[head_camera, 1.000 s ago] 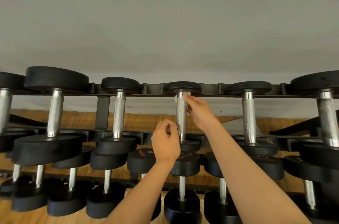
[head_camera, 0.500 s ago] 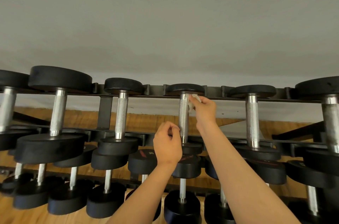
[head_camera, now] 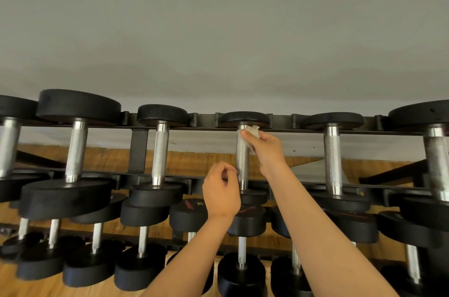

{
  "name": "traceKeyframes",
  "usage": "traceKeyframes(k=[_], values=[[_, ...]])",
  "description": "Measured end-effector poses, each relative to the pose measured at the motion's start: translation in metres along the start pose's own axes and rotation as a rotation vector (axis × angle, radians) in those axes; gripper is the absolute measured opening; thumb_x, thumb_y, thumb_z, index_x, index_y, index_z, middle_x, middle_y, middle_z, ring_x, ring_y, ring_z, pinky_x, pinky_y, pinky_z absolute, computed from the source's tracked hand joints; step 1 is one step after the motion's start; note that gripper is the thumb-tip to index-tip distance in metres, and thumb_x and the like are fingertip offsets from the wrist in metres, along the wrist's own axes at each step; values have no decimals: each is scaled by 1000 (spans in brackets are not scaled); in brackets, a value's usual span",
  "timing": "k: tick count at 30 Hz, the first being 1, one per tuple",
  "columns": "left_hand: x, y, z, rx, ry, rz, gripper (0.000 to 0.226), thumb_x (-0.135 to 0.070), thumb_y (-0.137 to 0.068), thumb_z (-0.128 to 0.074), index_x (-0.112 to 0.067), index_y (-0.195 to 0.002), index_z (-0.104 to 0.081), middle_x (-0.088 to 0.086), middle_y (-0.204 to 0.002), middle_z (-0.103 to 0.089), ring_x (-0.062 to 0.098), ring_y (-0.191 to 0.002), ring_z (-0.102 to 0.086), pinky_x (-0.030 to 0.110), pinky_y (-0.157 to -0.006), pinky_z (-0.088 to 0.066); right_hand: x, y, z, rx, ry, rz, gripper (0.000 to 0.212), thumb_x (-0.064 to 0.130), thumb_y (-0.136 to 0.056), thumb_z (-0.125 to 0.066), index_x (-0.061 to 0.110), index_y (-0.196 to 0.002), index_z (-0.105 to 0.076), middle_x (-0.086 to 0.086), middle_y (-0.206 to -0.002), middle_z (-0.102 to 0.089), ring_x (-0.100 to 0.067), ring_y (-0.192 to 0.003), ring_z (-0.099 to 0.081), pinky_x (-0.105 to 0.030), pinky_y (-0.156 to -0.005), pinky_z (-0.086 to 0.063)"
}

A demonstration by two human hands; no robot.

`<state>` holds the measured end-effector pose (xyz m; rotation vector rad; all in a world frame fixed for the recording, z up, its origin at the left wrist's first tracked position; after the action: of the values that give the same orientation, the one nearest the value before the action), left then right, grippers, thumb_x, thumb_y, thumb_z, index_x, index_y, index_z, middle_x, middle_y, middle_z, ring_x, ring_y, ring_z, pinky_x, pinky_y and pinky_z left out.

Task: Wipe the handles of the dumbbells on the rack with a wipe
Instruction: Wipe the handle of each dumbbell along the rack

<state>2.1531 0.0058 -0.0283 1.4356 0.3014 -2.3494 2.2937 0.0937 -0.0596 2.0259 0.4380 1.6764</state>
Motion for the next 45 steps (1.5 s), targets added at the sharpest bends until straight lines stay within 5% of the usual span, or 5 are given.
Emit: traceKeyframes(k=[3, 25, 33, 39, 45], values=[[0, 0, 0, 0, -5, 3, 24, -9, -92, -51, -21, -72, -59, -6, -73, -61, 8, -71, -58, 28, -67, -50, 0, 1, -2, 9, 44, 9, 32, 29, -84, -73, 15, -112, -67, 1, -108, -67, -16, -104, -59, -30, -91, -44], [1, -1, 0, 10, 14, -16, 23, -9, -92, -52, -19, -73, -60, -4, -75, -60, 10, -70, -58, 36, -69, -52, -22, 11, 4, 108, 92, -4, 13, 29, -88, -67, 23, -99, -69, 1, -105, -71, -17, -106, -63, -36, -103, -45], [1, -2, -1, 16, 26, -26, 22, -7, -91, -52, -16, -73, -60, -3, -73, -59, 11, -69, -57, 30, -67, -49, -23, 19, 5, 136, 194, 59, 19, 29, -89, -66, 20, -106, -69, 10, -96, -68, -4, -93, -59, -14, -72, -41], [3, -4, 1, 26, 33, -34, 24, -7, -92, -51, -18, -72, -59, -4, -73, -59, 11, -70, -57, 28, -66, -49, -30, 20, 20, 98, 210, 75, 5, 26, -87, -69, 24, -89, -72, 3, -93, -74, -15, -96, -67, -36, -96, -50], [6, -5, 2, 24, 47, -18, 22, -10, -91, -50, -16, -72, -60, -2, -70, -60, 12, -69, -57, 28, -67, -49, -35, 26, 6, 188, 272, 45, 12, 28, -82, -74, 24, -94, -71, 5, -96, -73, -14, -98, -66, -29, -89, -51]])
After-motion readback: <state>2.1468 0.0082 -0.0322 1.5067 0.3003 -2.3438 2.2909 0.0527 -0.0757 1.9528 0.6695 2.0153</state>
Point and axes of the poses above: each hand's wrist, its own y-axis away from the middle knuckle, its own z-axis out of the back of the hand, x = y × z, the point moved 10 cm from there along -y, towards the middle knuckle
